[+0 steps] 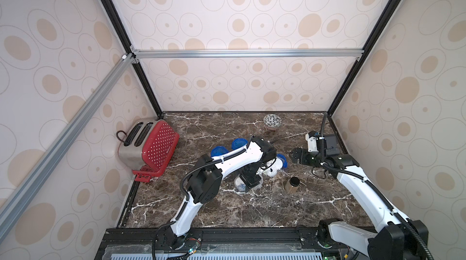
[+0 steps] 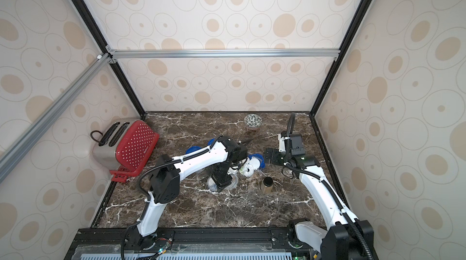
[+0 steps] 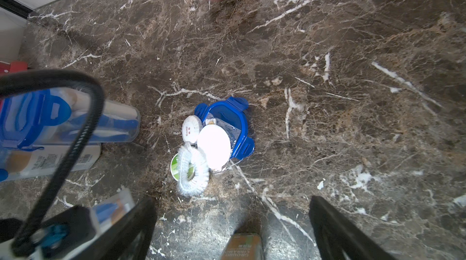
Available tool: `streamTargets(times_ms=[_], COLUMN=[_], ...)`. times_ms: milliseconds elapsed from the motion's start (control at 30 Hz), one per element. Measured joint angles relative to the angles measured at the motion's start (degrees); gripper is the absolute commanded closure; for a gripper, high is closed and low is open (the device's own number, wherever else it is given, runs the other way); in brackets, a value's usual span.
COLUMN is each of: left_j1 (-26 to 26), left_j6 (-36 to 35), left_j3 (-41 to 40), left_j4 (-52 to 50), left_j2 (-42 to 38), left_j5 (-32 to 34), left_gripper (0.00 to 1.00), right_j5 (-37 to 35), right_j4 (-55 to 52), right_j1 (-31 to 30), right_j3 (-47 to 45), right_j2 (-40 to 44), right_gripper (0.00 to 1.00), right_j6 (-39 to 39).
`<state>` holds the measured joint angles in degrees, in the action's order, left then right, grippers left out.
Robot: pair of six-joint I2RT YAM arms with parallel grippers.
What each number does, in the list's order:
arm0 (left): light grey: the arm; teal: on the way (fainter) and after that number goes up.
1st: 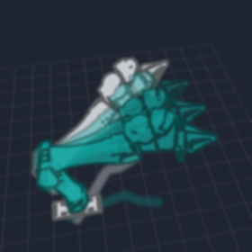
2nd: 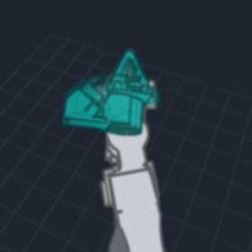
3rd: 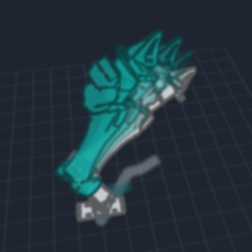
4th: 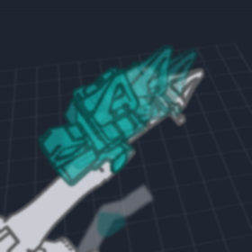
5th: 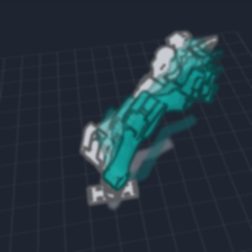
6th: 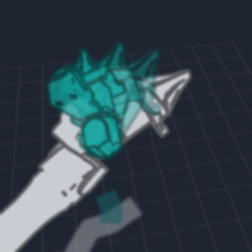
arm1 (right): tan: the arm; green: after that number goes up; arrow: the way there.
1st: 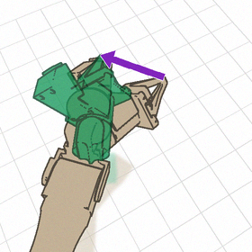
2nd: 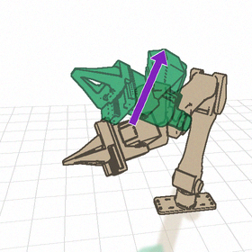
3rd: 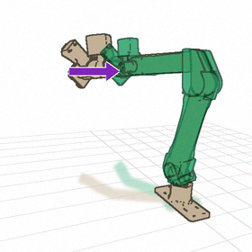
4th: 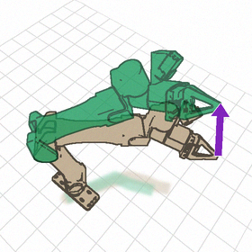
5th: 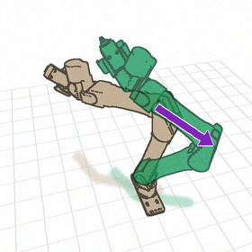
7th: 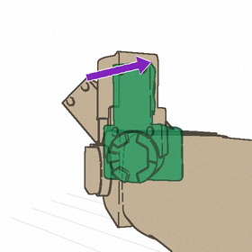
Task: Take out toiletry kits
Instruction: 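Pour the toiletry kits out of the container.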
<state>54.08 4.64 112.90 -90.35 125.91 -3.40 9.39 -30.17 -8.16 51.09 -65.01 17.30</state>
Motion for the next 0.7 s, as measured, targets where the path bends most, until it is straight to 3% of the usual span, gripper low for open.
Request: streamTargets(times_ms=[133, 233, 567, 700], left_j1=[0.22, 0.31, -0.35, -0.37], left_j6=[-0.5, -1.27, -2.54, -2.54], left_j3=[11.28, 16.22, 14.51, 14.51], left_j4=[1.55, 2.05, 2.62, 3.39], left_j2=[3.87, 3.34, 2.36, 2.21], left_j5=[-1.42, -2.45, -5.25, -5.07], left_gripper=[0.74, 0.76, 0.78, 0.75], right_j5=[0.02, 0.0, -0.31, -0.44], right_j4=[-0.2, -0.24, -0.26, -0.26], right_j1=[0.0, 0.0, 0.0, 0.0], right_j3=[0.0, 0.0, 0.0, 0.0], right_j2=[-0.09, -0.07, -0.07, -0.07], right_gripper=[0.02, 0.02, 0.02, 0.02], right_j6=[-0.22, -0.22, -0.22, -0.22])
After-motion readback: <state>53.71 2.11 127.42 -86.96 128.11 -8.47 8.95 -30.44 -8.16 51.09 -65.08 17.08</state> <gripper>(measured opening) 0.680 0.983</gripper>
